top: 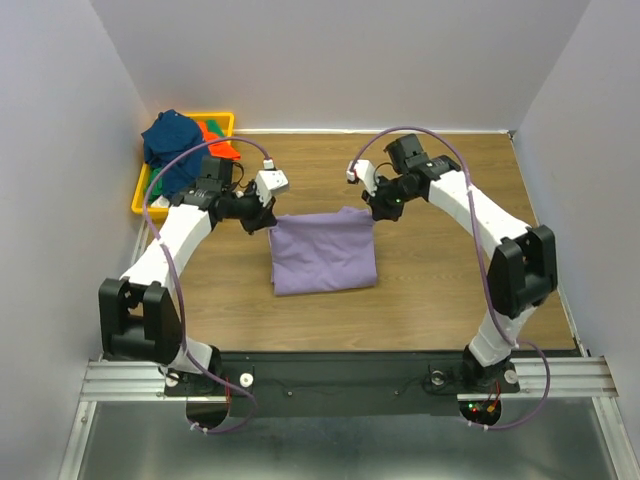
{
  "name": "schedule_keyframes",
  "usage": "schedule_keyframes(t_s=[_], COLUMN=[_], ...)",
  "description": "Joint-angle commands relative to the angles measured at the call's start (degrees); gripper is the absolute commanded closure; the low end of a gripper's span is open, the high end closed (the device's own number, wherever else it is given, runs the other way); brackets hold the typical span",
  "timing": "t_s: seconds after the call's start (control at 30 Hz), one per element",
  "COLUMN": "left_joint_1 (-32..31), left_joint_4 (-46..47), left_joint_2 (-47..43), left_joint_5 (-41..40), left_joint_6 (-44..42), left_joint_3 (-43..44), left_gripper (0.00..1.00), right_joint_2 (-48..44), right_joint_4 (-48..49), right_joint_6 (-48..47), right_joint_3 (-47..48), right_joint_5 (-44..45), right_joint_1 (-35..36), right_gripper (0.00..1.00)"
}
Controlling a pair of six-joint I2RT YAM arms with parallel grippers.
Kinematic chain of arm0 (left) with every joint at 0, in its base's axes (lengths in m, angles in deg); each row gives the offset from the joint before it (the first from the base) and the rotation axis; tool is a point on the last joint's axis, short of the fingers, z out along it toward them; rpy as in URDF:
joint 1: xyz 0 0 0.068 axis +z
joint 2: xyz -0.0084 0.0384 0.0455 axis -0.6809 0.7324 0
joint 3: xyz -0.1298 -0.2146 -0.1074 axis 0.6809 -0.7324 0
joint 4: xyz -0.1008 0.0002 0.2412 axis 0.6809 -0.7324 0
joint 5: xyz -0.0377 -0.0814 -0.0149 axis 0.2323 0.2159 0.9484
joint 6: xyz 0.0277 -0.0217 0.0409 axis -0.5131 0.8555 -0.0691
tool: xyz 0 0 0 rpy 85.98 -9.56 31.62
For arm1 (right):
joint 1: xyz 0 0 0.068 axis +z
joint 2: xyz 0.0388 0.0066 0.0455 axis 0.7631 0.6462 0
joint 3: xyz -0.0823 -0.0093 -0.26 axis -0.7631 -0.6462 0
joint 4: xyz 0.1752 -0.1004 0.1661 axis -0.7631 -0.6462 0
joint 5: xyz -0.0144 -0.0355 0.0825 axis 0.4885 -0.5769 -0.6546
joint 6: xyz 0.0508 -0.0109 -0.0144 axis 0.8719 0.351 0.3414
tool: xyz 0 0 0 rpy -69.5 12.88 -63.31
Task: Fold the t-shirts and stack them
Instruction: Fold the tshirt
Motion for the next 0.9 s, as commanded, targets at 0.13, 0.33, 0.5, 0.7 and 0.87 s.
schedule_keyframes(t_s=[0.13,0.33,0.5,0.7,0.87], left_joint_1=[2.28,3.69,3.86,3.43,1.85], left_joint_4=[9.66,13.10,12.23,10.38,10.20], left_joint_2=[9.19,21.06,28.53,29.52,24.33], left_joint_5=[-0.56,-3.37,-6.44,-6.71,-5.22], left_joint_6=[7.06,11.72,12.35,12.35,12.35], left_joint_3=[3.11,6.36,8.30,6.73,-0.39], left_gripper=[1.00,1.00,1.00,1.00,1.00], right_joint_2=[12.10,22.83,27.75,25.92,20.48], right_joint_4=[3.55,4.52,4.52,4.52,4.52], right_joint_6=[-1.89,-0.31,1.89,3.74,4.26], right_joint_3=[7.85,13.47,15.24,8.06,-0.12], right_joint_5=[-1.21,-2.17,-3.93,-5.86,-6.74], right_joint_1=[-3.33,-4.74,-4.82,-4.82,-4.74], right_gripper=[1.00,0.99,1.00,0.99,1.00])
